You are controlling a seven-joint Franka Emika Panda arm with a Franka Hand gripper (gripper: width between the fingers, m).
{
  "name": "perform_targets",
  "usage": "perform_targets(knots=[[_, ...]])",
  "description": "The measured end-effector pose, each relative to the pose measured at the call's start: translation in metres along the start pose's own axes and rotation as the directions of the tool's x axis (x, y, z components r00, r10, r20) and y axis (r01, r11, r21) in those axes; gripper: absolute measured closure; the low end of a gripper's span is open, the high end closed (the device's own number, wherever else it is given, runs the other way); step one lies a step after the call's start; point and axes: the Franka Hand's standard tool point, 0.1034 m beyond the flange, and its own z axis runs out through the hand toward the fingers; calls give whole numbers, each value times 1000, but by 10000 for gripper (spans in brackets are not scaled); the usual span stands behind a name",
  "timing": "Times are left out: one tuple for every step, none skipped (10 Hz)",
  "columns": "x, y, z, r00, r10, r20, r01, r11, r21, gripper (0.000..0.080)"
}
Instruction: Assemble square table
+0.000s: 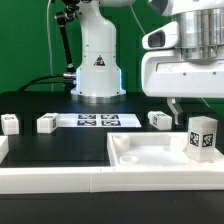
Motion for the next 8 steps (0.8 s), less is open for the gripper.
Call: perform_targets(knots=[[0,0,0,996,-88,0,88,996,-1,151],[-1,-1,0,988,-157,0,157,988,0,151],[-1,-1,0,977,-212,1,212,977,-1,151],[-2,0,2,950,-311,3,311,950,-2,151],[-2,0,2,928,-374,3,374,928,-5,151],[-2,0,2,897,-442,2,442,897,-11,151],[-2,0,2,873,-488,2,488,873,-12,151],[-1,0,1,821,-571,0,571,821,-21,151]])
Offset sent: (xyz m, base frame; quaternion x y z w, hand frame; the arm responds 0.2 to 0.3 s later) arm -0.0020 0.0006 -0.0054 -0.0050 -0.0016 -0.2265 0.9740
